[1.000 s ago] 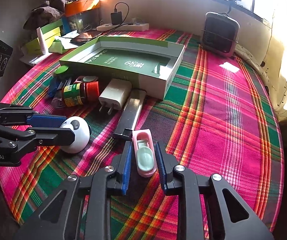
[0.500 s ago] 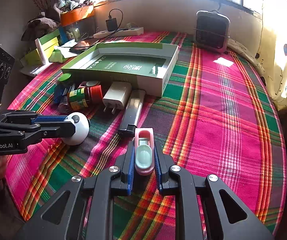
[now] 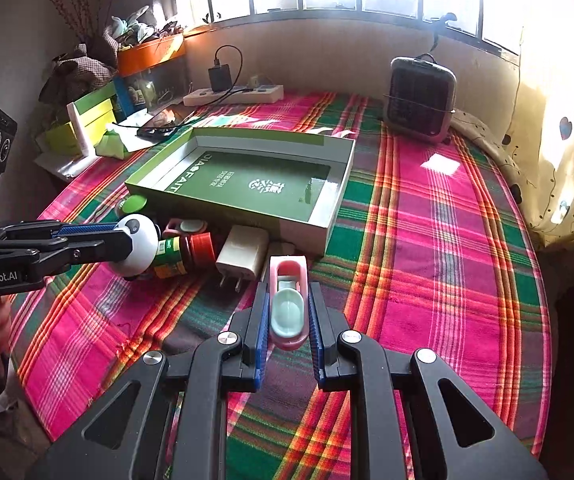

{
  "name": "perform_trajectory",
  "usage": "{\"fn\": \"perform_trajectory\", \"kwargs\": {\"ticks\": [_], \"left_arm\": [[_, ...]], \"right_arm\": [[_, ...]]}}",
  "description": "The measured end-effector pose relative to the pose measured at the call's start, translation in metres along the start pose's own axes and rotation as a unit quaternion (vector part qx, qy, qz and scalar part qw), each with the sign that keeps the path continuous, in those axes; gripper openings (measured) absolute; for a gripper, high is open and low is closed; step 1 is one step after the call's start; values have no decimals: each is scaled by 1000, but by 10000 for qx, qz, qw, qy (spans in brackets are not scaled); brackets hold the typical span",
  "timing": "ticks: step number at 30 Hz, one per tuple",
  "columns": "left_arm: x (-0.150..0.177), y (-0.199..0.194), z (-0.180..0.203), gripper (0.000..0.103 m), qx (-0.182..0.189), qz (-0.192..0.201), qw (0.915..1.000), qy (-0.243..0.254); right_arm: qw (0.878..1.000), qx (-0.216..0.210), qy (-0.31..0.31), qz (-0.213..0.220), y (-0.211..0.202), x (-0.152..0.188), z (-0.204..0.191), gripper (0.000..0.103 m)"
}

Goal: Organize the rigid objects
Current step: 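Carry the panda ball and pink holder over the green box with both tools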

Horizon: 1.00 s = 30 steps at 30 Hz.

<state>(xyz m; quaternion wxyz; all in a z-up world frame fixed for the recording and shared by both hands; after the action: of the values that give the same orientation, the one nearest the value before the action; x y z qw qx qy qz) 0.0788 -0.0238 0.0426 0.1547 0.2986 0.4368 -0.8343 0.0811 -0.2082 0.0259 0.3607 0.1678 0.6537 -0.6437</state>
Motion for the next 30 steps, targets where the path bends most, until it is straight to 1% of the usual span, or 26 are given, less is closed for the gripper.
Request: {"fn": "perform_trajectory", "kwargs": {"ticks": [7, 14, 18, 22, 26, 30], "left_arm": [[-38, -6, -21, 25, -161, 183, 9997, 36], [-67, 6, -49, 25, -332, 190, 9993, -2], [-78, 17, -69, 25, -416, 134, 9990, -118], [-86, 32, -85, 25, -453, 36, 9989, -113], [-90, 46, -96, 25, -466, -53, 9988, -119], [-94, 57, -105, 25, -601, -101, 9981, -85]], "right_arm": [[9999, 76, 46, 73, 9, -33, 1, 19], [9998, 162, 72, 21, 36, -66, 1, 19], [9997, 195, 112, -87, 58, -81, 1, 19], [9994, 237, 162, -213, 81, -92, 2, 19], [9989, 269, 192, -344, 102, -99, 3, 19], [9985, 334, 149, -398, 116, -104, 2, 19]]}}
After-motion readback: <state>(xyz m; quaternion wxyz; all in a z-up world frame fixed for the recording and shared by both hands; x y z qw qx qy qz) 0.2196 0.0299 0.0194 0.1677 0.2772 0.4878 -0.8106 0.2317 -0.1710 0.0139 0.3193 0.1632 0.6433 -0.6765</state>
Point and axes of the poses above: each gripper's, at about its wrist camera, not at the fingertips, and y roughly the way its jaws point, z to its right, x to its underside, the point moved 3 cm from there along y, roughly the way its jaws point, and after that the axes turned 11 degrees about x, right-handed, at the moved point
